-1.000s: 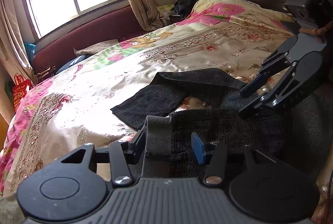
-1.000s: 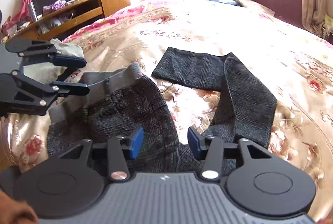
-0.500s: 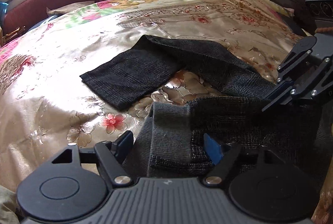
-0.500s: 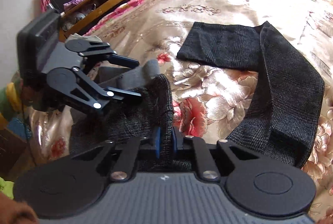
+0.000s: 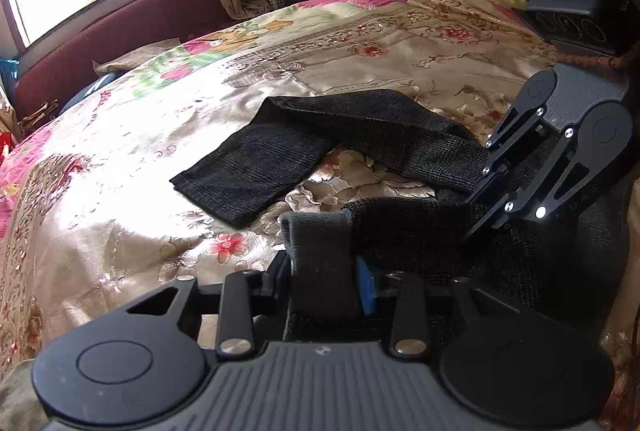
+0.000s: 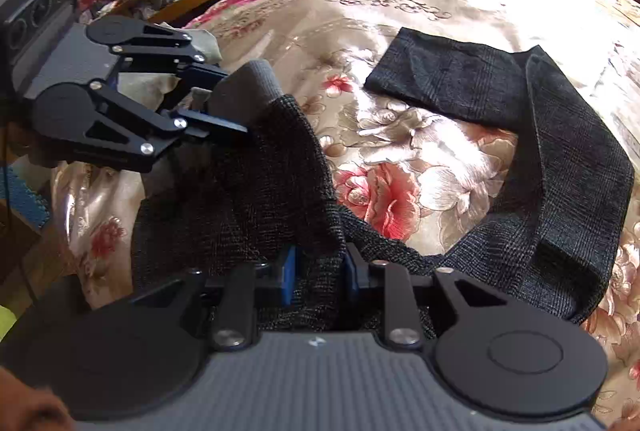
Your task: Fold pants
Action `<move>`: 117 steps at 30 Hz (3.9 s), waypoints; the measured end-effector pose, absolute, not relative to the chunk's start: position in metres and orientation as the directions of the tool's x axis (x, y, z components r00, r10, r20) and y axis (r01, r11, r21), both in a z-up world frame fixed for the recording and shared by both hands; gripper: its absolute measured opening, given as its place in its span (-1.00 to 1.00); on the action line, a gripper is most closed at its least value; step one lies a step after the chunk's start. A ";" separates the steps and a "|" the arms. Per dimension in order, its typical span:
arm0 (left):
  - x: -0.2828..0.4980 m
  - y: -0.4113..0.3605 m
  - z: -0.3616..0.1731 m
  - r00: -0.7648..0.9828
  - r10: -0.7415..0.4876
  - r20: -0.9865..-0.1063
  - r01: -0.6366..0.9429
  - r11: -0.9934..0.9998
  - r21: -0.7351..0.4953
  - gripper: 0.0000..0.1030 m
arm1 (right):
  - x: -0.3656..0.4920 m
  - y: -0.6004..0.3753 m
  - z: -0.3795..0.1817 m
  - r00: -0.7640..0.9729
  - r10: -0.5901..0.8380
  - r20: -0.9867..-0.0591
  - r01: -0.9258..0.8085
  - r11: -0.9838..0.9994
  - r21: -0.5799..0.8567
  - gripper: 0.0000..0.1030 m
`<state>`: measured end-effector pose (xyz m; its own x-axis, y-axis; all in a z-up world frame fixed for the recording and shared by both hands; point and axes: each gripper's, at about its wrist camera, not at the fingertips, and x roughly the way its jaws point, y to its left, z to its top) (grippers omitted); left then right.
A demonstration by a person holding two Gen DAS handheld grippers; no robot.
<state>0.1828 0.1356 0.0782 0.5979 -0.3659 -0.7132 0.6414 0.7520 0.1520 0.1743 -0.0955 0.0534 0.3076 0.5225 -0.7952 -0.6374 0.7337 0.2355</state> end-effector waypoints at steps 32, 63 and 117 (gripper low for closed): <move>0.047 0.234 0.068 0.791 -0.156 -0.591 0.218 0.975 0.034 -0.43 | 0.037 -0.018 0.064 0.327 0.518 -0.791 -0.740 0.660 0.126 -0.59; 0.125 0.112 0.013 0.694 -0.381 -0.611 0.337 0.922 -0.192 -0.27 | 0.420 -0.021 0.002 0.664 -0.283 -0.692 -0.160 0.851 -0.501 -0.23; 0.062 -0.110 0.035 0.685 -0.371 -0.627 0.626 0.740 0.247 -0.06 | 0.127 -0.480 0.059 0.703 -0.303 -0.643 0.530 0.827 0.190 -0.93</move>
<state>0.0624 -0.1104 0.0352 0.6853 -0.3709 -0.6267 0.6259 0.7399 0.2466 0.1269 -0.4798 0.0585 0.7032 -0.3031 -0.6432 0.5297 0.8267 0.1895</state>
